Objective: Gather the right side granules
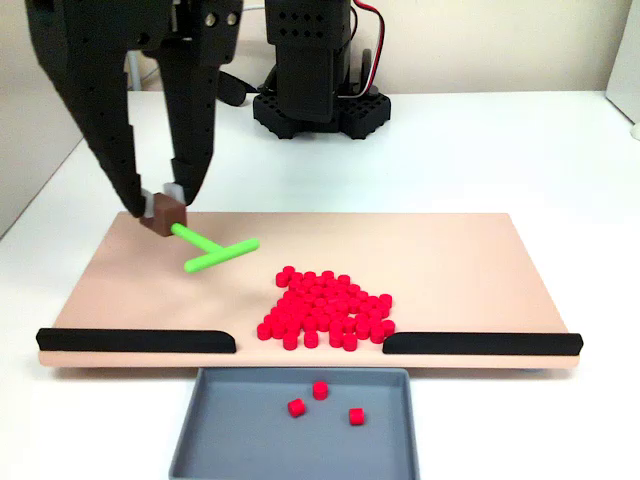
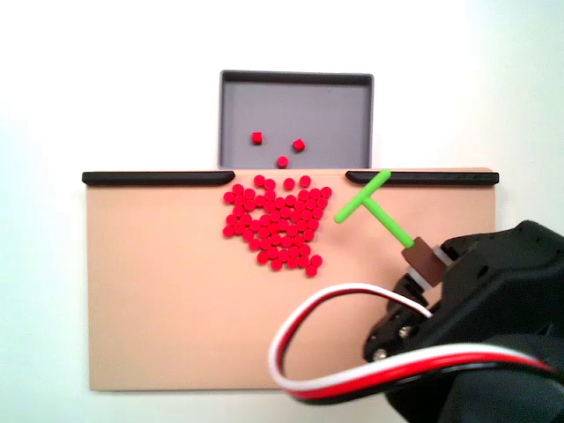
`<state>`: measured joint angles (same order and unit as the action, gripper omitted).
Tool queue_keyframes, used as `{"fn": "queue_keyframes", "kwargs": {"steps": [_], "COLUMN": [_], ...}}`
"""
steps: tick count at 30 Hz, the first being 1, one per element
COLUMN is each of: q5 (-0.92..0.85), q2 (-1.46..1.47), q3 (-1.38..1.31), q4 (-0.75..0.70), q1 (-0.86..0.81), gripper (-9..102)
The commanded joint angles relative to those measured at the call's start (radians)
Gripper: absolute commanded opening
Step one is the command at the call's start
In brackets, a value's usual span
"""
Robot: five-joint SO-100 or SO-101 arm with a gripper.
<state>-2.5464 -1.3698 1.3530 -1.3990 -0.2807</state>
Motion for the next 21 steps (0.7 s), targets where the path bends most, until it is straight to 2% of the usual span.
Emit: {"fn": "queue_keyframes", "kwargs": {"steps": [1,14,21], "q5": [0.221,0.848,1.019], "q2": [-0.087,-0.219,-0.275], "q3": [0.028,0.161,0.250], "q4": [-0.006,-0.032,-0.034], "q1": [0.048,0.209,0.262], "gripper": [0,0,0]}}
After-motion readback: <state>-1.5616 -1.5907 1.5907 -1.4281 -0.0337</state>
